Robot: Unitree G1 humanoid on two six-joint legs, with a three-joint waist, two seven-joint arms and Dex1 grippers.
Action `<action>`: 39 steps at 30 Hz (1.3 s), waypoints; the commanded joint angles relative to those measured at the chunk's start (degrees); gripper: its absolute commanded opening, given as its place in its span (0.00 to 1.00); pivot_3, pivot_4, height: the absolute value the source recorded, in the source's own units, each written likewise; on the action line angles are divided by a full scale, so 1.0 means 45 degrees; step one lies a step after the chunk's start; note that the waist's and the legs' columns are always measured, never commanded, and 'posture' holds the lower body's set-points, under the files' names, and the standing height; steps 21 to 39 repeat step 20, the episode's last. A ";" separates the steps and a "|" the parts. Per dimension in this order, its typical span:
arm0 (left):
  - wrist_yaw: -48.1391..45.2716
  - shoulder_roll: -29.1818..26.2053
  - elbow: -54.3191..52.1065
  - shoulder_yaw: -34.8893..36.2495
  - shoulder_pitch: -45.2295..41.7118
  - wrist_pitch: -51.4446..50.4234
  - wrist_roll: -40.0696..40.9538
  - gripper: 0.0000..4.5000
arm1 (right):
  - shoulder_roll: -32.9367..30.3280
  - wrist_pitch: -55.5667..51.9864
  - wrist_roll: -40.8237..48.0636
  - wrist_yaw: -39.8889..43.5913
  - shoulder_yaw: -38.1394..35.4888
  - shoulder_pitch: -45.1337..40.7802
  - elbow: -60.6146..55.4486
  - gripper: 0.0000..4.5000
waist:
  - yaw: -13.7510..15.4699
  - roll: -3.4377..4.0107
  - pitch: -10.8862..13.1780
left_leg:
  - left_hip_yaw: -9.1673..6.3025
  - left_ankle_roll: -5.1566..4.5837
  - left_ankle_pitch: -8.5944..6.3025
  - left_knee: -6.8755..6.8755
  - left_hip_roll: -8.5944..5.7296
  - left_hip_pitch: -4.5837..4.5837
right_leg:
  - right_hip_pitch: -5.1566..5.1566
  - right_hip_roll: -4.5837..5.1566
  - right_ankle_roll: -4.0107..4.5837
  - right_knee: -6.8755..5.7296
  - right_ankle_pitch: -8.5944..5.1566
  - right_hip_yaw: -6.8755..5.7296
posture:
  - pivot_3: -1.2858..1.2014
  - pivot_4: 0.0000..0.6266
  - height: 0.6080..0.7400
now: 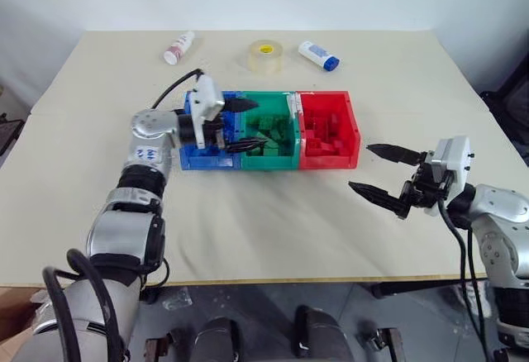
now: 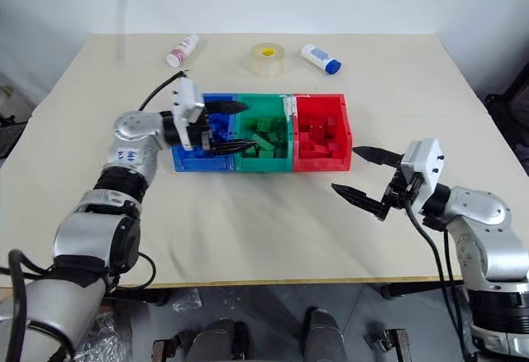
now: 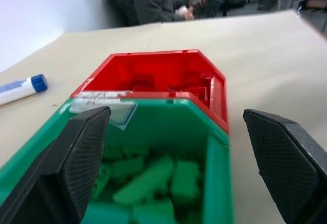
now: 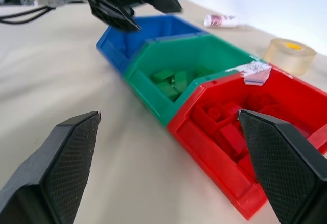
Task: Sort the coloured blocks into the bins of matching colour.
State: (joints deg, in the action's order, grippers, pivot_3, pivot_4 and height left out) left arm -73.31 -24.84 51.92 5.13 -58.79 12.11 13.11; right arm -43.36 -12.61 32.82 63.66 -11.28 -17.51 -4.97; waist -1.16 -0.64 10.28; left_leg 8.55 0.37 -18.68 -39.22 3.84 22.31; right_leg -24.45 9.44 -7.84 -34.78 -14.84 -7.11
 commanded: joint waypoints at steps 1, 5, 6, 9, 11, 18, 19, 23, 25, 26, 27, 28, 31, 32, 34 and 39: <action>0.0011 -0.0974 -0.3223 0.0609 0.2035 -0.1865 0.1019 0.99 | -0.0733 0.0325 -0.0282 0.1228 0.0057 -0.0492 0.0924 1.00 | -0.0114 -0.0001 0.0001 | -0.0007 0.0000 0.0000 0.0000 0.0001 0.0001 | 0.0000 0.0000 0.0000 -0.0003 0.0000 -0.0003 | 0.52 0.24 1.00; -0.0085 -0.2149 -0.6366 0.1164 0.4867 -0.3147 0.1842 0.99 | -0.1276 0.0832 -0.0853 0.2506 0.0471 -0.1171 0.2313 1.00 | -0.0115 -0.0003 0.0001 | -0.0004 0.0000 0.0001 -0.0003 0.0004 -0.0002 | -0.0002 0.0000 0.0000 -0.0014 0.0000 0.0001 | 0.52 0.24 1.00; -0.0072 -0.2398 -0.6797 0.1306 0.5359 -0.3385 0.1983 0.99 | -0.1363 0.0928 -0.0987 0.2738 0.0554 -0.1346 0.2637 1.00 | -0.0101 -0.0002 0.0001 | -0.0004 0.0000 0.0001 -0.0009 0.0006 0.0000 | -0.0002 0.0000 0.0000 -0.0013 0.0000 0.0000 | 0.52 0.24 1.00; -0.0249 -0.3468 -0.7644 0.2177 0.7552 -0.3178 0.2211 0.99 | -0.1713 0.1276 -0.1592 0.3616 0.0996 -0.1981 0.3839 1.00 | -0.0110 0.0001 0.0001 | 0.0001 -0.0001 0.0001 -0.0021 0.0009 -0.0006 | 0.0002 0.0001 0.0001 -0.0020 0.0000 0.0010 | 0.52 0.24 1.00; -0.0206 -0.4079 -0.7739 0.2666 0.8729 -0.3178 0.2234 0.99 | -0.1818 0.1555 -0.1883 0.4087 0.1209 -0.2383 0.4594 1.00 | -0.0122 0.0001 0.0001 | 0.0003 -0.0004 -0.0001 -0.0010 0.0010 -0.0013 | 0.0000 0.0002 0.0001 -0.0021 -0.0001 0.0012 | 0.52 0.24 1.00; 0.0018 -0.4662 -0.7787 0.3244 1.0047 -0.2976 0.2459 0.99 | -0.1775 0.2395 -0.2616 0.5017 0.1620 -0.3498 0.6584 1.00 | -0.0022 0.0002 0.0001 | 0.0006 -0.0005 -0.0002 -0.0015 0.0014 -0.0010 | -0.0001 0.0006 0.0007 -0.0021 0.0001 0.0008 | 0.52 0.24 1.00; 0.0017 -0.4661 -0.7827 0.3239 1.0022 -0.3007 0.2516 0.99 | -0.1755 0.2470 -0.2677 0.5078 0.1667 -0.3571 0.6727 1.00 | -0.0045 0.0002 0.0001 | 0.0008 -0.0005 -0.0002 -0.0015 0.0014 -0.0009 | -0.0002 0.0006 0.0008 -0.0021 0.0002 0.0008 | 0.52 0.24 1.00; -0.0113 -0.4646 -0.7850 0.3258 0.9941 -0.3008 0.2686 0.99 | -0.1726 0.2546 -0.2716 0.5110 0.1703 -0.3644 0.6857 1.00 | -0.0045 0.0002 0.0001 | 0.0008 -0.0004 -0.0002 -0.0014 0.0014 -0.0010 | -0.0002 0.0006 0.0009 -0.0021 0.0002 0.0007 | 0.52 0.24 1.00; -0.0113 -0.4646 -0.7850 0.3258 0.9941 -0.3008 0.2686 0.99 | -0.1726 0.2546 -0.2716 0.5110 0.1703 -0.3644 0.6857 1.00 | -0.0045 0.0002 0.0001 | 0.0008 -0.0004 -0.0002 -0.0014 0.0014 -0.0010 | -0.0002 0.0006 0.0009 -0.0021 0.0002 0.0007 | 0.52 0.24 1.00; -0.0113 -0.4646 -0.7850 0.3258 0.9941 -0.3008 0.2686 0.99 | -0.1726 0.2546 -0.2716 0.5110 0.1703 -0.3644 0.6857 1.00 | -0.0045 0.0002 0.0001 | 0.0008 -0.0004 -0.0002 -0.0014 0.0014 -0.0010 | -0.0002 0.0006 0.0009 -0.0021 0.0002 0.0007 | 0.52 0.24 1.00; -0.0113 -0.4646 -0.7850 0.3258 0.9941 -0.3008 0.2686 0.99 | -0.1726 0.2546 -0.2716 0.5110 0.1703 -0.3644 0.6857 1.00 | -0.0045 0.0002 0.0001 | 0.0008 -0.0004 -0.0002 -0.0014 0.0014 -0.0010 | -0.0002 0.0006 0.0009 -0.0021 0.0002 0.0007 | 0.52 0.24 1.00; -0.0113 -0.4646 -0.7850 0.3258 0.9941 -0.3008 0.2686 0.99 | -0.1726 0.2546 -0.2716 0.5110 0.1703 -0.3644 0.6857 1.00 | -0.0045 0.0002 0.0001 | 0.0008 -0.0004 -0.0002 -0.0014 0.0014 -0.0010 | -0.0002 0.0006 0.0009 -0.0021 0.0002 0.0007 | 0.52 0.24 1.00; -0.0113 -0.4646 -0.7850 0.3258 0.9941 -0.3008 0.2686 0.99 | -0.1726 0.2546 -0.2716 0.5110 0.1703 -0.3644 0.6857 1.00 | -0.0045 0.0002 0.0001 | 0.0008 -0.0004 -0.0002 -0.0014 0.0014 -0.0010 | -0.0002 0.0006 0.0009 -0.0021 0.0002 0.0007 | 0.52 0.24 1.00; -0.0113 -0.4646 -0.7850 0.3258 0.9941 -0.3008 0.2686 0.99 | -0.1726 0.2546 -0.2716 0.5110 0.1703 -0.3644 0.6857 1.00 | -0.0045 0.0002 0.0001 | 0.0008 -0.0004 -0.0002 -0.0014 0.0014 -0.0010 | -0.0002 0.0006 0.0009 -0.0021 0.0002 0.0007 | 0.52 0.24 1.00; -0.0113 -0.4646 -0.7850 0.3258 0.9941 -0.3008 0.2686 0.99 | -0.1726 0.2546 -0.2716 0.5110 0.1703 -0.3644 0.6857 1.00 | -0.0045 0.0002 0.0001 | 0.0008 -0.0004 -0.0002 -0.0014 0.0014 -0.0010 | -0.0002 0.0006 0.0009 -0.0021 0.0002 0.0007 | 0.52 0.24 1.00; -0.0113 -0.4646 -0.7850 0.3258 0.9941 -0.3008 0.2686 0.99 | -0.1726 0.2546 -0.2716 0.5110 0.1703 -0.3644 0.6857 1.00 | -0.0045 0.0002 0.0001 | 0.0008 -0.0004 -0.0002 -0.0014 0.0014 -0.0010 | -0.0002 0.0006 0.0009 -0.0021 0.0002 0.0007 | 0.52 0.24 1.00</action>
